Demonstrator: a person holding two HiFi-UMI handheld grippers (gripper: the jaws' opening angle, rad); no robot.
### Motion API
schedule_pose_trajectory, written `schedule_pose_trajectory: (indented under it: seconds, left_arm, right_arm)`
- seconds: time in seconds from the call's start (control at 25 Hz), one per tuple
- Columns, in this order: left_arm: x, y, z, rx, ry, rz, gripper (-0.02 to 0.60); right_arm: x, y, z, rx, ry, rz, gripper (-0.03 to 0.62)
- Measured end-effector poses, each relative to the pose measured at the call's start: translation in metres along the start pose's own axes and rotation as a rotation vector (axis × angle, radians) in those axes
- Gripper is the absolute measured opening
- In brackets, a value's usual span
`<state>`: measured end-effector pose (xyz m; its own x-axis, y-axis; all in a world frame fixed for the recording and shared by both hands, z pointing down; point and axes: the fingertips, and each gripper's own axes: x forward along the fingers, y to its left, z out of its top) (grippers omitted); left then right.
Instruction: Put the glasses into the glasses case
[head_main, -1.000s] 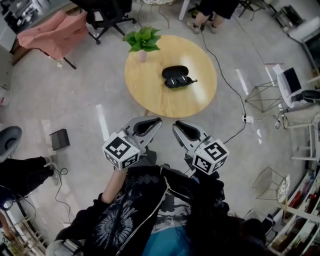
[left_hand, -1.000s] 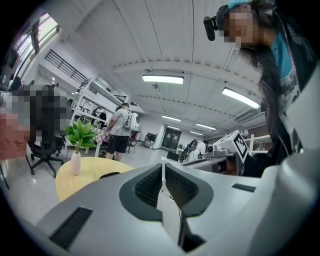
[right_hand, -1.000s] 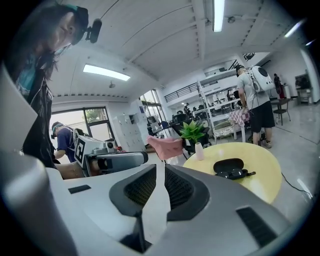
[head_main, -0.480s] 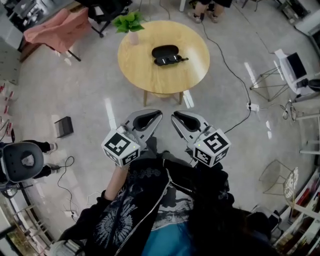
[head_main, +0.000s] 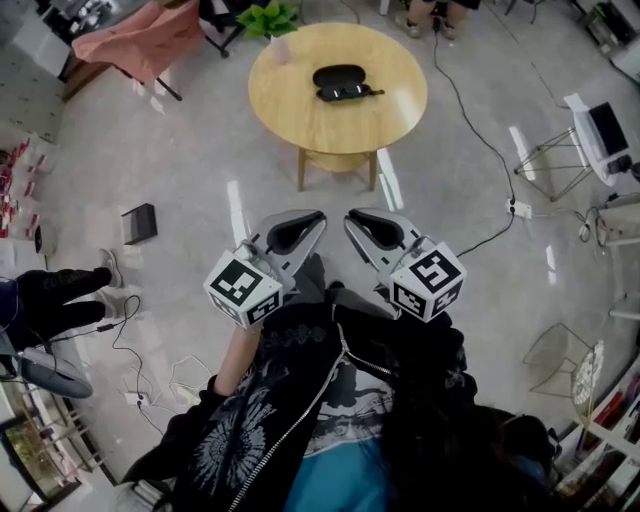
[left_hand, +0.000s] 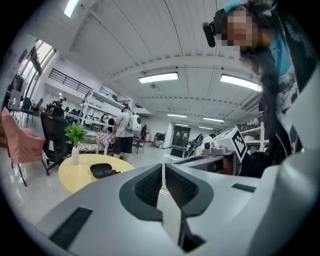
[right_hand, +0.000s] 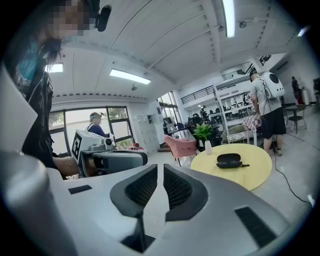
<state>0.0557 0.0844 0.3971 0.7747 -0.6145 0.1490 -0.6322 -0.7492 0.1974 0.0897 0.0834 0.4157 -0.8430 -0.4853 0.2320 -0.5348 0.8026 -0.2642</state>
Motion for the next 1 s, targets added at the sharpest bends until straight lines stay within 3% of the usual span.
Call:
schedule_pose_trajectory:
  seconds: [0.64, 1.0]
  left_arm:
    - [-0.041, -0.023, -0.02, 0.001, 0.012, 0.065, 0.026]
    - [-0.038, -0.029, -0.026, -0.017, 0.035, 0.07, 0.026]
  right_arm:
    - [-0.005, 0.051, -0.028, -0.014, 0.033, 0.029, 0.052]
    - [-0.006, 0.052, -0.039, -0.008, 0.05, 0.031, 0.052]
